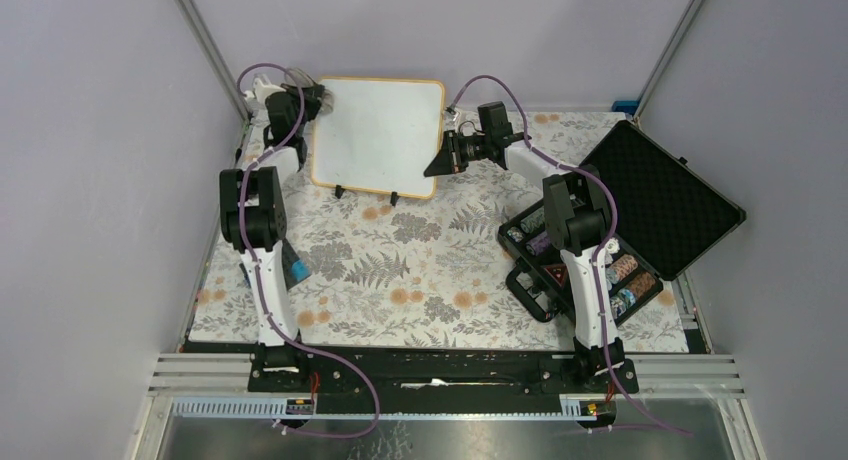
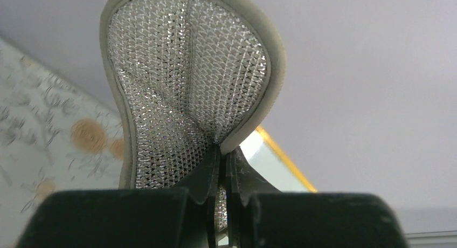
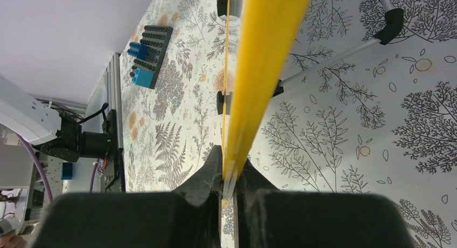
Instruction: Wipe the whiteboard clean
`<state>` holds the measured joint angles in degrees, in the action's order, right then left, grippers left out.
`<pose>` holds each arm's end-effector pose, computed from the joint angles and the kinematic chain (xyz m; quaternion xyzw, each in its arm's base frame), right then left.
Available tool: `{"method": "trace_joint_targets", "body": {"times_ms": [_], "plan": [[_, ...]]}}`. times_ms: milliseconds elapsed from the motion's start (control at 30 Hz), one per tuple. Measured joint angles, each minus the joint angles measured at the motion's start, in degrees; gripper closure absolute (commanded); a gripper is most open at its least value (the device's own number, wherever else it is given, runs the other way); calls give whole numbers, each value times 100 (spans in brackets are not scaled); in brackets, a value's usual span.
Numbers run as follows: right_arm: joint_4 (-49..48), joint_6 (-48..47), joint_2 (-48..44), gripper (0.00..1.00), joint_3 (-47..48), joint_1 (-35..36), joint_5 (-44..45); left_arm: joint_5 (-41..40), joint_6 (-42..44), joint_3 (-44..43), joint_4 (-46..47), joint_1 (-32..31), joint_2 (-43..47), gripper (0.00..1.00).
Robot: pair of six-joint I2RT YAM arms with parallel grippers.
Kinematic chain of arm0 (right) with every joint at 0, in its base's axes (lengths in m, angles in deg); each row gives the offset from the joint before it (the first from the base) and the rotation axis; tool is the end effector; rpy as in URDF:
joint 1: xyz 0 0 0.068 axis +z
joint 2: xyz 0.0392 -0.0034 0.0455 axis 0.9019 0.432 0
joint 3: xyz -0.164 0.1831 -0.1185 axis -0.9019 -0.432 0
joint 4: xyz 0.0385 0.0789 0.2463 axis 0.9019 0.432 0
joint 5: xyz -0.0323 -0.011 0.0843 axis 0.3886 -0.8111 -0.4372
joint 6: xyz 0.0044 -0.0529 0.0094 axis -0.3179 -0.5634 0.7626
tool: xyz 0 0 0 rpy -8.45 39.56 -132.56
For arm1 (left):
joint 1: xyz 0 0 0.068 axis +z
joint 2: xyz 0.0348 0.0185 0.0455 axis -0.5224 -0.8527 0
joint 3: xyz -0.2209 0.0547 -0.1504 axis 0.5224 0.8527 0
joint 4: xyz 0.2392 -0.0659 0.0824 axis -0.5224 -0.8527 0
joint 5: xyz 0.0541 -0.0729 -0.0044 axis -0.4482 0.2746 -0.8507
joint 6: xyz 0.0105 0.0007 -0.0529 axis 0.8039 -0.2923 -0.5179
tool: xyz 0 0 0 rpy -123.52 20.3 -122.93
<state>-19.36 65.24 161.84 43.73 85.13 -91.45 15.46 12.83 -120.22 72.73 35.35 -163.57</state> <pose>0.4812 0.2148 0.1792 -0.3160 0.7381 0.5246 0.2832 0.5238 0.0319 0.2110 -0.3481 0.6317 -0.3530 0.5960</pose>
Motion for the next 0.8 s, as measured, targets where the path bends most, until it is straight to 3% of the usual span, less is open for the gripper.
{"method": "trace_joint_targets", "body": {"times_ms": [167,267,500,667,800], "plan": [[-28,31,0,100,0,7,7,68,101,-1563,-697,0,-588,100],[-15,-31,-2,100,0,7,24,59,181,-1740,-833,-15,-627,100],[-2,-131,0,100,0,7,26,-140,35,-852,2,-26,-313,100],[7,-136,0,100,0,7,22,-402,-393,872,684,-92,302,100],[4,-101,-2,100,0,7,15,-514,-728,1266,1029,-103,352,100]]}}
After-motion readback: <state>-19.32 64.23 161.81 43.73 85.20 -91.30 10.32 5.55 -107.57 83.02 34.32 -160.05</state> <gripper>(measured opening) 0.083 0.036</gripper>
